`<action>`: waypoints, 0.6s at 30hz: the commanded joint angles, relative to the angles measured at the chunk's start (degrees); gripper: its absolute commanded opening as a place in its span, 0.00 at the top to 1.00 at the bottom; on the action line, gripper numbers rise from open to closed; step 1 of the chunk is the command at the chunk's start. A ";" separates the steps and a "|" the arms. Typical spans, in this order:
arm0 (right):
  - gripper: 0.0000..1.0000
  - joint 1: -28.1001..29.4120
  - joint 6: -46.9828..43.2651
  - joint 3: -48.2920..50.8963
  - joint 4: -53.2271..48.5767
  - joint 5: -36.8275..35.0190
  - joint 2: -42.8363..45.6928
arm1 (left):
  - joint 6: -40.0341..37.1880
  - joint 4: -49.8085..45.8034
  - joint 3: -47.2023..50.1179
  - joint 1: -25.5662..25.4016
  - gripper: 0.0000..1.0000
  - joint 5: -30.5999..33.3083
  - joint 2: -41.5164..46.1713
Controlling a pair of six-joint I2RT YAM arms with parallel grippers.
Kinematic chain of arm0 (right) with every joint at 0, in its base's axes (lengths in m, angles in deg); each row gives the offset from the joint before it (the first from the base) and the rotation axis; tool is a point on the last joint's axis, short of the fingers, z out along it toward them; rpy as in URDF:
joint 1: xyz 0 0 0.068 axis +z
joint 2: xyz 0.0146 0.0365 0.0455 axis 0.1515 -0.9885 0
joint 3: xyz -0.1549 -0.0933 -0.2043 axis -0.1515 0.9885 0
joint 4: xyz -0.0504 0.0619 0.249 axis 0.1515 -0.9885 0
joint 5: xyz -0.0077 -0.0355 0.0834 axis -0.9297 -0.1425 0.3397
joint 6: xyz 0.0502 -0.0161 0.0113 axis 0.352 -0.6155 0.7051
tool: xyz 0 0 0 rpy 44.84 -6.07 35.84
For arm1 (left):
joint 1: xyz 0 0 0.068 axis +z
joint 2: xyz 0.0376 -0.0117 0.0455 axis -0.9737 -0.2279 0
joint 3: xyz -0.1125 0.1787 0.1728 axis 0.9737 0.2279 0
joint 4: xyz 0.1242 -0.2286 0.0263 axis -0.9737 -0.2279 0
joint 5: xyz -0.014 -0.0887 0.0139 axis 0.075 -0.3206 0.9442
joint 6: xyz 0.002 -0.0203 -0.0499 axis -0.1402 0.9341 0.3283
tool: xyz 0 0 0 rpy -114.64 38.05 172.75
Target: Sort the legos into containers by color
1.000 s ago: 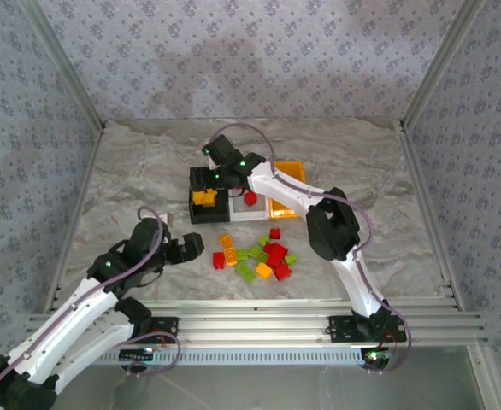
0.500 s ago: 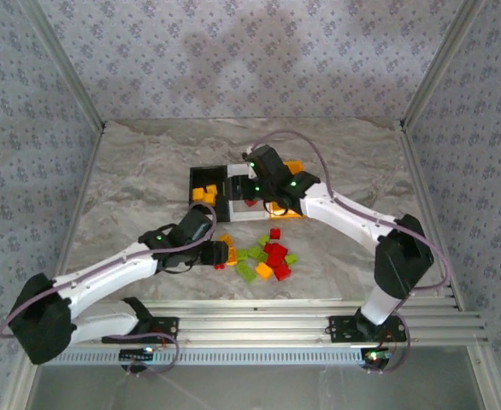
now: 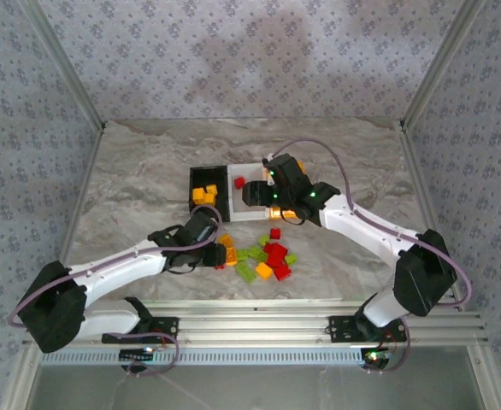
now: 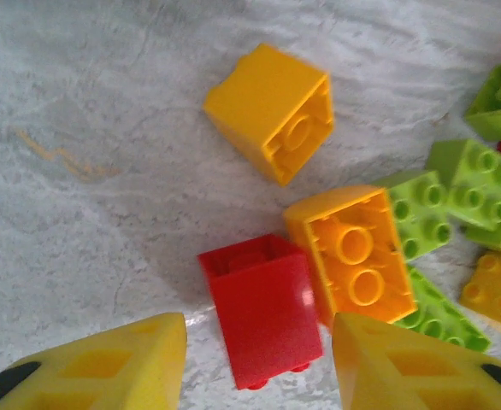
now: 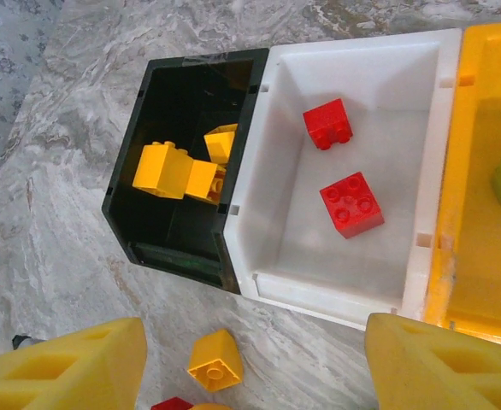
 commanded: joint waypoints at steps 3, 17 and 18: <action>0.30 -1.38 1.10 1.61 0.13 -1.52 2.51 | 0.02 -0.01 2.14 -0.06 0.52 0.79 -1.81; 0.30 -3.08 1.59 4.14 0.80 -1.02 5.18 | 0.77 -8.71 4.16 4.66 0.51 3.03 8.32; 0.30 -3.13 1.75 4.07 0.95 -0.84 5.08 | 0.94 -8.68 3.35 4.22 0.50 2.86 8.47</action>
